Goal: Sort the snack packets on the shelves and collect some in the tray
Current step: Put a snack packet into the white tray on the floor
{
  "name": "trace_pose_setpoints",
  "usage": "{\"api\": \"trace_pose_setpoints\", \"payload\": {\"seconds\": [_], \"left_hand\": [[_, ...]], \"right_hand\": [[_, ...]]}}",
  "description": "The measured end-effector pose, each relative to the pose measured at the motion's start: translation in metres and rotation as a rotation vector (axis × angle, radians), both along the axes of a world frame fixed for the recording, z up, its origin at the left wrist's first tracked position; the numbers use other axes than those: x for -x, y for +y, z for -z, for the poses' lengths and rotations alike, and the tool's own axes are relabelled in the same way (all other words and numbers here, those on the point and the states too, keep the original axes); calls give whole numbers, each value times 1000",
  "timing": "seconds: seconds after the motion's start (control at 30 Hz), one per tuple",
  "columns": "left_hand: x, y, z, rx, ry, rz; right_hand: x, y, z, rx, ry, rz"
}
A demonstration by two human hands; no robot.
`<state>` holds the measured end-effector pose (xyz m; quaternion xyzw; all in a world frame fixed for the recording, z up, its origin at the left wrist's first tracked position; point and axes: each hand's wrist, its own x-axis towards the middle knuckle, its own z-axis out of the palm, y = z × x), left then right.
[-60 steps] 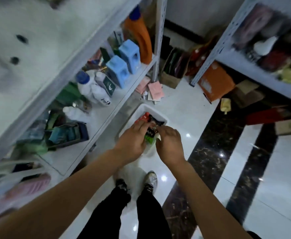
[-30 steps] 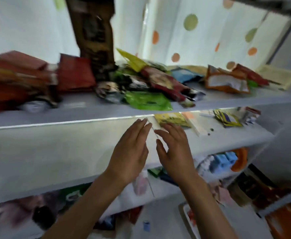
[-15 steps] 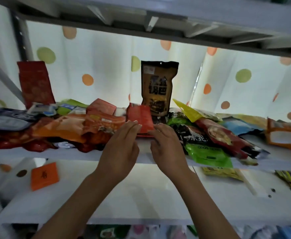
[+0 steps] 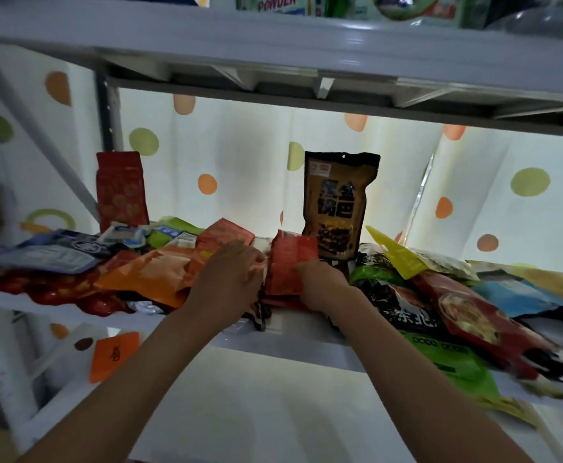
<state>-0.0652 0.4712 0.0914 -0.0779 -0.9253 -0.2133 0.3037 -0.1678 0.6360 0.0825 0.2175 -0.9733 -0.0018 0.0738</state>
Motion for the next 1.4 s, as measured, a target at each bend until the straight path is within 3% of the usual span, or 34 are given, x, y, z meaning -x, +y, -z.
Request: {"api": "trace_pose_setpoints", "payload": {"seconds": [0.27, 0.5, 0.67, 0.8, 0.9, 1.23, 1.4], "left_hand": [[3, -7, 4, -19, -23, -36], [1, -5, 9, 12, 13, 35], [0, -6, 22, 122, 81, 39], [3, -3, 18, 112, 80, 35], [0, 3, 11, 69, 55, 68], [-5, 26, -4, -146, 100, 192], [-10, 40, -9, -296, 135, 211]], "right_hand": [[0, -11, 15, -256, 200, -132], [-4, -9, -14, -192, 262, -39], [-10, -3, -42, -26, 288, -25], [5, -4, -58, 176, 309, 143], [-4, -1, -76, 355, 224, 121], [-25, 20, -110, 786, 374, 83], [-68, 22, -111, 1072, 271, 26]]}}
